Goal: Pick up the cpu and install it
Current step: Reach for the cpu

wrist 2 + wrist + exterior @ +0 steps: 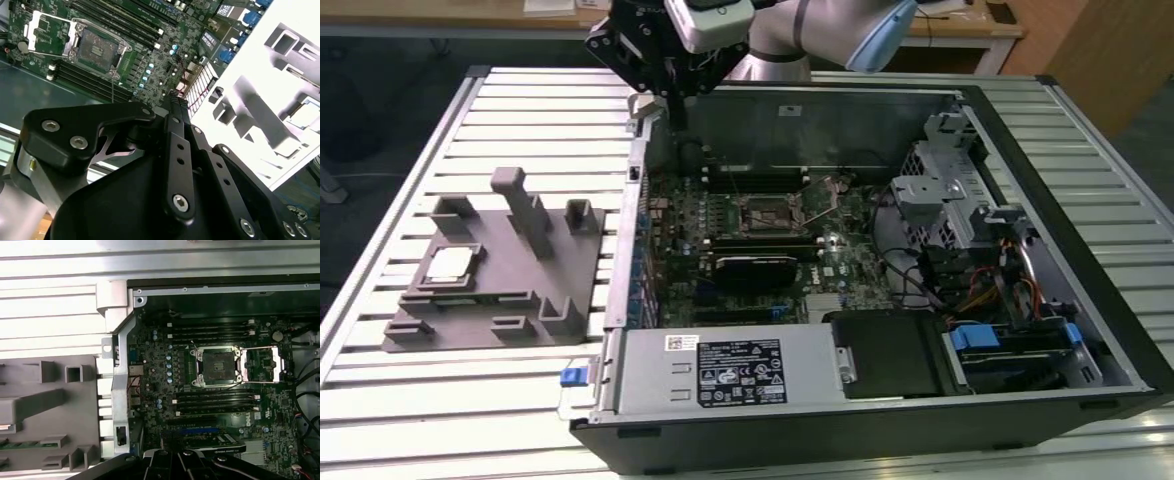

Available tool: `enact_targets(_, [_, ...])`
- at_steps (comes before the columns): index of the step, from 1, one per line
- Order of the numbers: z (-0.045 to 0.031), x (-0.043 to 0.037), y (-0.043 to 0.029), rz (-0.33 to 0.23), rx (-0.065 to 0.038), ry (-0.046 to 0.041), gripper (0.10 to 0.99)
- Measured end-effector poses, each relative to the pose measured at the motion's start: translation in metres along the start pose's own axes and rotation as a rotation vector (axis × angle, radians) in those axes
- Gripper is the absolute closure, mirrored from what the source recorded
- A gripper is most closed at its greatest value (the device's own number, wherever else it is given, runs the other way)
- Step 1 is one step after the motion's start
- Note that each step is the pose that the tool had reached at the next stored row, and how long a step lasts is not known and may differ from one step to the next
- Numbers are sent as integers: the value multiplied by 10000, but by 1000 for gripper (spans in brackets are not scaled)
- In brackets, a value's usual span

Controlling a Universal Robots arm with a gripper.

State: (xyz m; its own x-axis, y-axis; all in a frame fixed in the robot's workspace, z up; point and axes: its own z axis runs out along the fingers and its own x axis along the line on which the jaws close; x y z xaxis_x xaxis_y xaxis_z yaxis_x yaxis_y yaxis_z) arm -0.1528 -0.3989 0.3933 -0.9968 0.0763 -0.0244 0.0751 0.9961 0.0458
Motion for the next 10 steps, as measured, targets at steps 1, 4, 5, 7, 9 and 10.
enact_targets(1, [0,6,0,0,1,0,980])
enact_targets(4, [-1,29,-2,0,1,1,980])
enact_targets(5, [-2,38,-3,-1,1,1,980])
enact_targets(7, [-2,53,-4,-1,1,0,980])
enact_targets(9, [-2,70,-5,-1,1,0,980])
enact_targets(10, [-2,79,-6,-1,1,0,980])
